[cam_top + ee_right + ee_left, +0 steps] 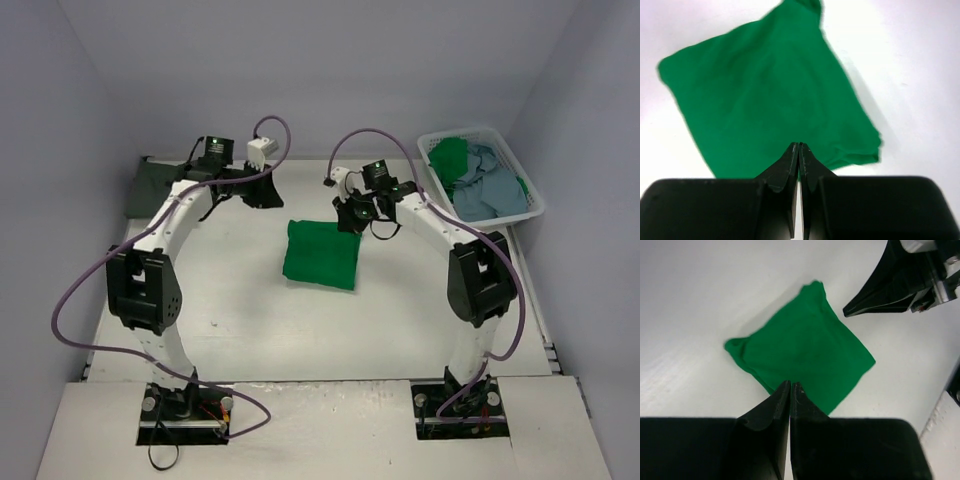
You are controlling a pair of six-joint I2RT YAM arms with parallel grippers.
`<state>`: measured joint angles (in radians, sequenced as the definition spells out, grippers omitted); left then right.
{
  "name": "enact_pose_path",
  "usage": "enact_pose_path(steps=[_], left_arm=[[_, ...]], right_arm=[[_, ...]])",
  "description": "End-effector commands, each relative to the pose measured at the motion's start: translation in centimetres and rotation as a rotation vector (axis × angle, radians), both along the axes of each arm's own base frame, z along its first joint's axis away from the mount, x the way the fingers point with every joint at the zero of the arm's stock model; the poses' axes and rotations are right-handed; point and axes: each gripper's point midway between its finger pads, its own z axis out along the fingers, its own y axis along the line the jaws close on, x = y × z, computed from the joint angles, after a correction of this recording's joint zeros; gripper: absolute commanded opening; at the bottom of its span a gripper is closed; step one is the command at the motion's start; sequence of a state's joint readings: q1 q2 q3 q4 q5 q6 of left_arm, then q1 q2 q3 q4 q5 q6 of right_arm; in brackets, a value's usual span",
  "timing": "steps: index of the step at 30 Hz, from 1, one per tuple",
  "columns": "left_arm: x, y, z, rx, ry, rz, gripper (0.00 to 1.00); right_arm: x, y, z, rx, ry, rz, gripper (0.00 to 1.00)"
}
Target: Fold and stack the t-shirts
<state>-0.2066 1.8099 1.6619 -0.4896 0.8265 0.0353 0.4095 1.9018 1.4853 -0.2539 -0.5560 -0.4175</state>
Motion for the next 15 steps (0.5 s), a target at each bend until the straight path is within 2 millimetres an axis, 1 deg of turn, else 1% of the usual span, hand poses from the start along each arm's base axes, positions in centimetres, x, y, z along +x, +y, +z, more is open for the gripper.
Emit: enact_pose_path(steps=[1,2,4,6,7,8,9,11,15], left_arm=[[-3.6,-1.8,-2.6,0.001,0.099,-0.125,0.00],[-4.1,-2.1,-3.2,0.005,0.110,-0.151,0.00],[-5.4,-2.7,-5.3,0.029,0.154,-0.180,0.00],[-6.0,-3.1,-6.8,0.043,0.177,-0.190,0.00],[-6.7,-3.4,-7.7,0.047,0.202,-0.205,0.00],[-6.9,-3.7,-8.3,0.047,0.210,-0.213,0.00],[-7.1,-3.8,-8.6,0.048,0.215,-0.215,0.00],[-7.6,-4.2,-9.5,0.049,0.238,-0.227,0.00],[-8.1,-4.6,-10.6,0.039,0.283,-0.241,0.00]], right_arm=[[-3.2,2.2,1.3,0.042,0.034,0.091,0.00],[-4.1,2.9,1.0,0.049,0.049,0.121,0.00],[-5.0,3.4,0.1,0.040,0.073,0.140,0.00],[-5.7,4.2,-0.3,0.040,0.088,0.159,0.00],[-5.9,4.3,-0.7,0.041,0.102,0.166,0.00],[-6.1,4.5,-0.9,0.042,0.111,0.169,0.00],[-6.3,4.6,-1.4,0.038,0.123,0.169,0.00],[-6.4,4.6,-1.7,0.037,0.132,0.171,0.00],[-6.6,4.3,-3.0,0.013,0.154,0.164,0.00]])
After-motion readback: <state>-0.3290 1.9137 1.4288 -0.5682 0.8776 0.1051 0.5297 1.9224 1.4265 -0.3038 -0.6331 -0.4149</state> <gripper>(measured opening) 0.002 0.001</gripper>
